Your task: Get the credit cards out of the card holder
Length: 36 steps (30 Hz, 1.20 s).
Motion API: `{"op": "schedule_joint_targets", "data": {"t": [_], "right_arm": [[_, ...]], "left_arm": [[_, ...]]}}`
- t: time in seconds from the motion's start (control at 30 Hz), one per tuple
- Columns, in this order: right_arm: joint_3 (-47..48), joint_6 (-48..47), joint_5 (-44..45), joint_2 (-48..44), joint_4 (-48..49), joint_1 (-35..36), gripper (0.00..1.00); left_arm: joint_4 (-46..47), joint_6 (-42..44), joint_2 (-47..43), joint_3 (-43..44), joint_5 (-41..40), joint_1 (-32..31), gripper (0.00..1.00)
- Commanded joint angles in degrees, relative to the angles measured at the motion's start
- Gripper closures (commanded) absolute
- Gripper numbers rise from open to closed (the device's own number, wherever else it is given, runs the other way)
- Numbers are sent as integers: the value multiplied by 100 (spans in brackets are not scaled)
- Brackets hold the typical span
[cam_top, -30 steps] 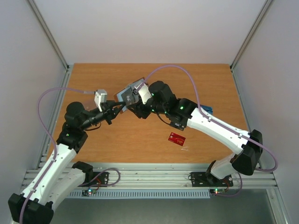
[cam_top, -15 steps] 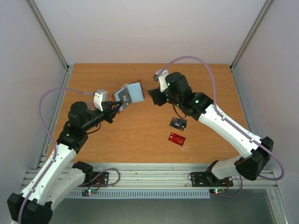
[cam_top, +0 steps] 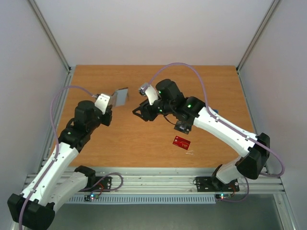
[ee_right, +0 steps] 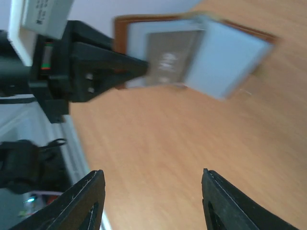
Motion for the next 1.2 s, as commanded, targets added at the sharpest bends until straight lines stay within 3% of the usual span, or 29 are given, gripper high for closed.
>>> {"op": "schedule_joint_targets", "data": {"t": [0.0, 0.1, 0.17, 0.4, 0.73, 1.17], "right_arm": [[-77, 130, -1846, 14, 1131, 24, 44], [16, 87, -2287, -31, 1060, -44, 44], [-56, 167, -2587, -101, 1077, -132, 44], [-657, 580, -3127, -626, 1436, -763, 51], [-447, 268, -3616, -775, 1073, -1043, 61], [-58, 338, -4614, -358, 1018, -914, 98]], "left_arm": [[384, -613, -187, 414, 2388, -16, 100], [836, -1588, -376, 429, 3935, -3, 100], [1271, -2030, -468, 354, 4307, -3, 100], [2054, -2418, -659, 98, 4974, -2, 100], [3422, -3028, -642, -33, 5823, -7, 100], [3547, -3075, -602, -61, 5859, -5, 100]]}}
